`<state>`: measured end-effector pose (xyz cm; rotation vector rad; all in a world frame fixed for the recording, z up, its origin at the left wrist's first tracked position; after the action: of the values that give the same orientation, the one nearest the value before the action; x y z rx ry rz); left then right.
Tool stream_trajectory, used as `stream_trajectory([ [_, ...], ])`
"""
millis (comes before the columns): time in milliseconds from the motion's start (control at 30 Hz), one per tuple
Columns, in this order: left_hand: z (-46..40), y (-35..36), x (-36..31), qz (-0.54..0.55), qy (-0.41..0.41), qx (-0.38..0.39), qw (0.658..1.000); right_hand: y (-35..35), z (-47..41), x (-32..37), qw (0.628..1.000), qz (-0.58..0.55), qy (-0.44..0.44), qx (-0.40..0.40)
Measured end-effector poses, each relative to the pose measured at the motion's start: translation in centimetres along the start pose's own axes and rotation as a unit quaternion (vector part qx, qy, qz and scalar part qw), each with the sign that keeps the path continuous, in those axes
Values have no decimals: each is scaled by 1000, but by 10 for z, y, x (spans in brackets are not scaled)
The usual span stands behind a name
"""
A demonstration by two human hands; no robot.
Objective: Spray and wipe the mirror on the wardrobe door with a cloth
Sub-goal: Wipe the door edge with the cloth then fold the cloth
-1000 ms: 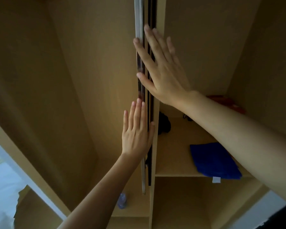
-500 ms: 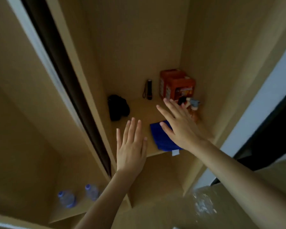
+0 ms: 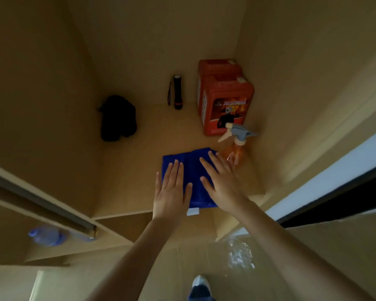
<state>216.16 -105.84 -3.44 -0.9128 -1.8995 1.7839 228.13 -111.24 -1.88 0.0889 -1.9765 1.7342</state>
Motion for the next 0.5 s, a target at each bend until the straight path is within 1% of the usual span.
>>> stream_trajectory([
  [100,-7,20,2,21,-38,28,999,20,-9,-15,999,-38,20,25],
  [200,-18,33,2,28,-55,46,997,37,-18,-25,997,-47,37,55],
  [300,-24,47,1,4,-50,72,996,48,-21,-28,995,-68,53,54],
  [400,-21,51,3,-31,-50,56,997,61,-17,-28,996,-59,66,31],
  [500,-20,51,4,-25,-56,47,997,62,-15,-27,996,-34,80,5],
])
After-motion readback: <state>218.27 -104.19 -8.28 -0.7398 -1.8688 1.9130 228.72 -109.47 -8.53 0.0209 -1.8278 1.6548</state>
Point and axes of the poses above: each hand's wrist, its own z-axis away from the middle knuckle, its own y-axis out of the palm, x = y × z, the point moved 10 cm from there along -z, towards the middle knuckle, and after that the axes turned 10 degrees about -z, right-handed, at the moved point
